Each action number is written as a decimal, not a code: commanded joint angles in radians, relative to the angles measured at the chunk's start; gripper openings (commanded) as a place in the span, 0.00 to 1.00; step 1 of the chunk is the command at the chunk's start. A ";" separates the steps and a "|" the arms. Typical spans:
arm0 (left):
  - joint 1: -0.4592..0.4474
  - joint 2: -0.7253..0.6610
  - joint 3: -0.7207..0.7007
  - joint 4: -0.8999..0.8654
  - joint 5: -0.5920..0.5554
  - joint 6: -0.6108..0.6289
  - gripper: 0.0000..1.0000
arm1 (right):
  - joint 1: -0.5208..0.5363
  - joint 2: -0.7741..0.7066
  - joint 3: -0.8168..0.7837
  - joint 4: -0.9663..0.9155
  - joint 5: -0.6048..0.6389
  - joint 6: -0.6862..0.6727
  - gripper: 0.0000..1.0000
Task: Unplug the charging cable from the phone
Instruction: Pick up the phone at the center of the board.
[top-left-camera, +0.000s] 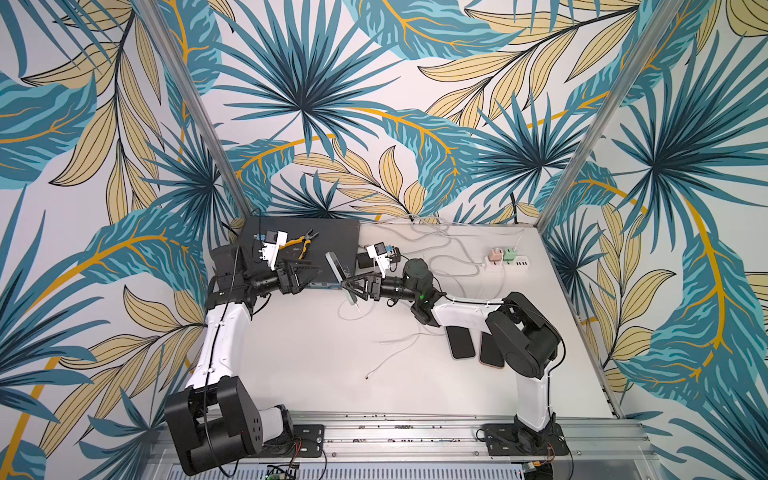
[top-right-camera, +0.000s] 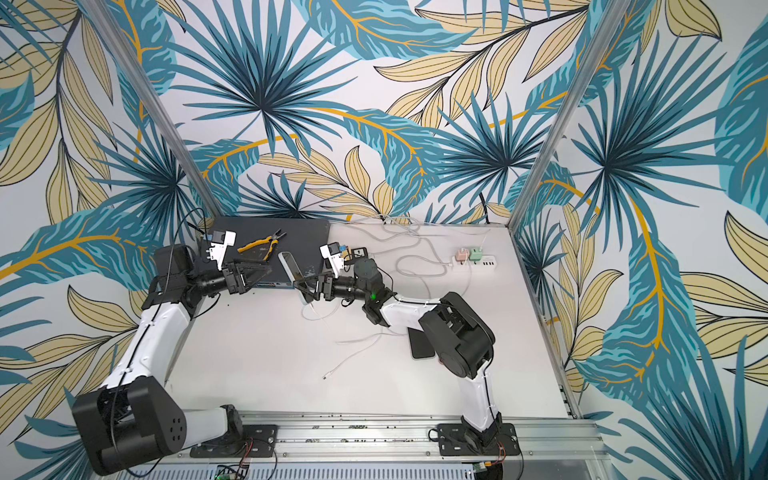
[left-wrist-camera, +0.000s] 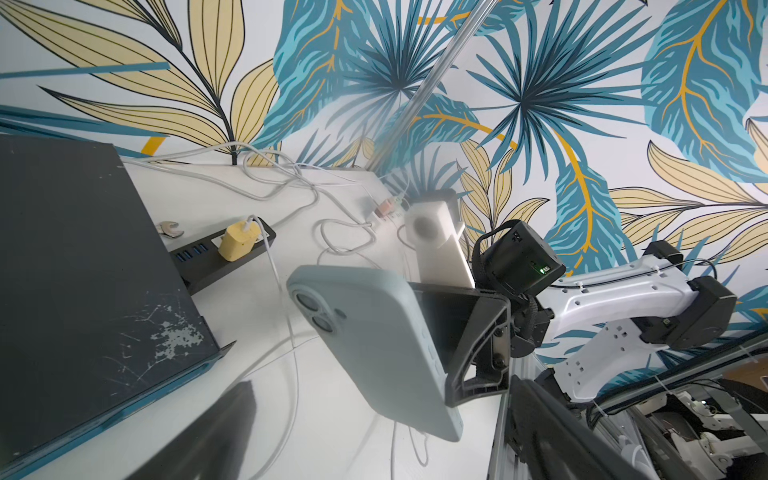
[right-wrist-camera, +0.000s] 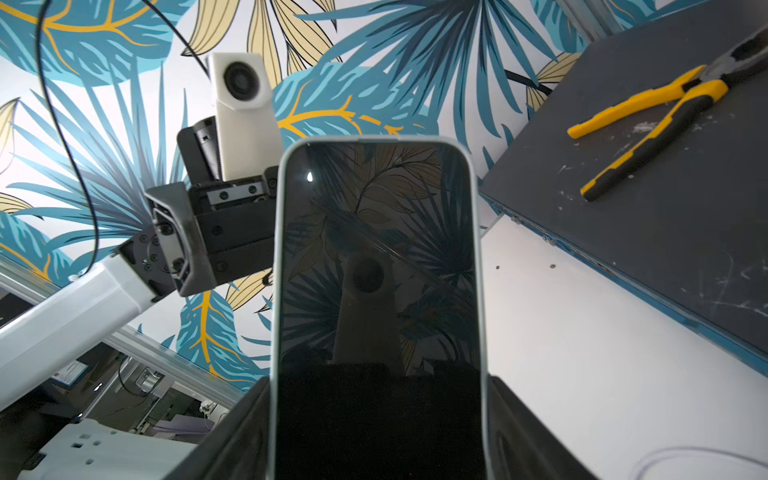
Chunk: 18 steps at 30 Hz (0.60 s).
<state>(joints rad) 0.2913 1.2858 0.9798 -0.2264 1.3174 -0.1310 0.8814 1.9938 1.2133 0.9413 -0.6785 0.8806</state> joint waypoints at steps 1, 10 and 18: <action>-0.020 0.014 -0.020 0.094 0.030 -0.075 1.00 | 0.015 -0.032 -0.002 0.138 -0.027 0.020 0.44; -0.061 0.023 -0.037 0.167 0.072 -0.138 1.00 | 0.031 -0.026 -0.010 0.193 -0.048 0.008 0.45; -0.095 0.029 -0.062 0.278 0.106 -0.230 1.00 | 0.039 -0.018 -0.001 0.229 -0.079 -0.006 0.46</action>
<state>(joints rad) 0.2085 1.3041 0.9375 -0.0326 1.3911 -0.3107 0.9119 1.9942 1.2129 1.0592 -0.7303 0.8909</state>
